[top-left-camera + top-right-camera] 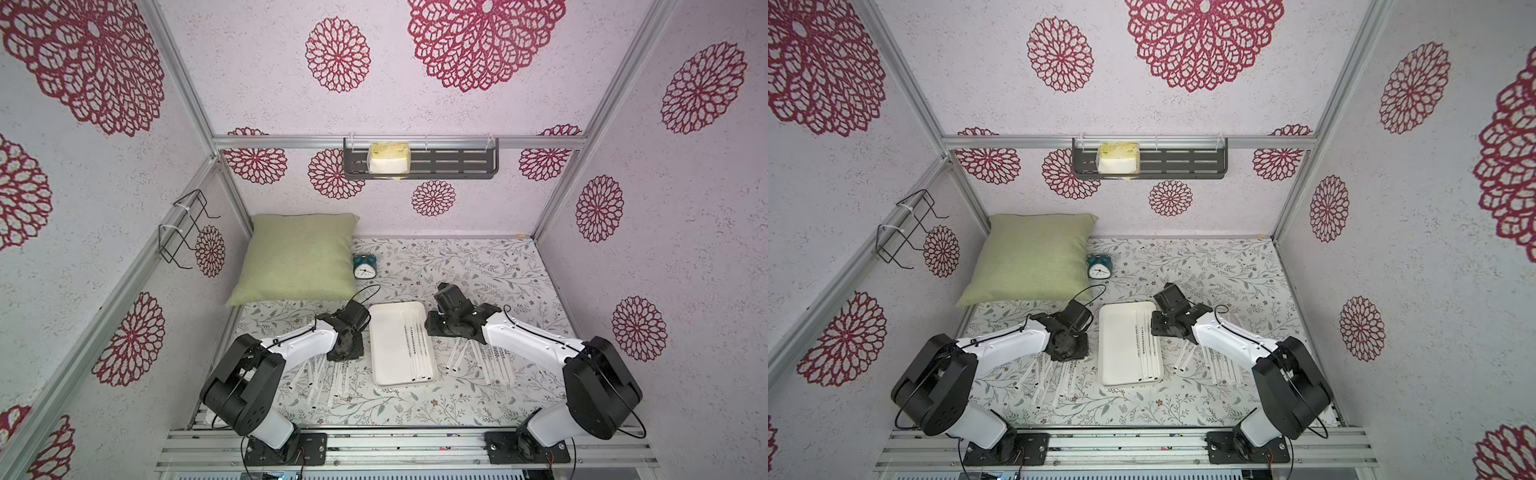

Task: Put the straws into the storage box
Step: Pick up the straw from the center of the board.

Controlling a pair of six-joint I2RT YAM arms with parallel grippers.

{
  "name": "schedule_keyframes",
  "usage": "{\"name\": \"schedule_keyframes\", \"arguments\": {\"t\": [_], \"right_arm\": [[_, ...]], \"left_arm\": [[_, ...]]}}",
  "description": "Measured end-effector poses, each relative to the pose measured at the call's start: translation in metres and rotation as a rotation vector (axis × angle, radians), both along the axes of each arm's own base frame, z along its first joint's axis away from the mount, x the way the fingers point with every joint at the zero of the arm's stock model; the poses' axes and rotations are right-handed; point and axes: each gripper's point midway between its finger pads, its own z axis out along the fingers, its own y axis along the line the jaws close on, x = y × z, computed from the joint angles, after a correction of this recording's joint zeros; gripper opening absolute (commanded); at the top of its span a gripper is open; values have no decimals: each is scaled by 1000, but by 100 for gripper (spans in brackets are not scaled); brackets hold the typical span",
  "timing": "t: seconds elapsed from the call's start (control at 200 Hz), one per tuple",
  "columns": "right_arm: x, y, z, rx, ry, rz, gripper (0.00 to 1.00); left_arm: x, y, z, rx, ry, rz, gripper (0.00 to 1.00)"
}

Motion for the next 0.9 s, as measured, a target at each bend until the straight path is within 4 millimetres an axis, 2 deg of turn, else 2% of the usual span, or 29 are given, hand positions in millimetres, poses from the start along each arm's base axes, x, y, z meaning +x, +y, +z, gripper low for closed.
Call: {"name": "schedule_keyframes", "arguments": {"t": [0.18,0.3,0.36,0.415,0.515,0.585,0.65,0.745,0.815,0.901], "right_arm": [[0,0,0,3,-5,-1,41],[1,-2,2,-1,-14,-7,41],[1,-3,3,-1,-18,-10,41],[2,-5,5,0,-20,-15,41],[6,-10,11,9,-34,-32,41],[11,-16,16,18,-50,-53,41],[14,-24,18,22,-58,-73,40],[16,-33,15,17,-55,-97,40],[16,-37,12,12,-49,-106,40],[15,-41,8,5,-42,-111,40]], "left_arm": [[3,-2,-3,8,6,-9,8],[5,-3,0,7,4,-11,7],[5,-5,8,3,-2,-9,7],[8,-8,24,-13,-30,-4,9],[19,-25,76,-93,-148,4,11],[29,-46,115,-187,-252,4,11],[37,-66,136,-258,-311,1,11],[52,-97,135,-287,-307,-11,10],[64,-122,115,-277,-278,-24,10],[65,-142,82,-259,-225,-41,10]]}}
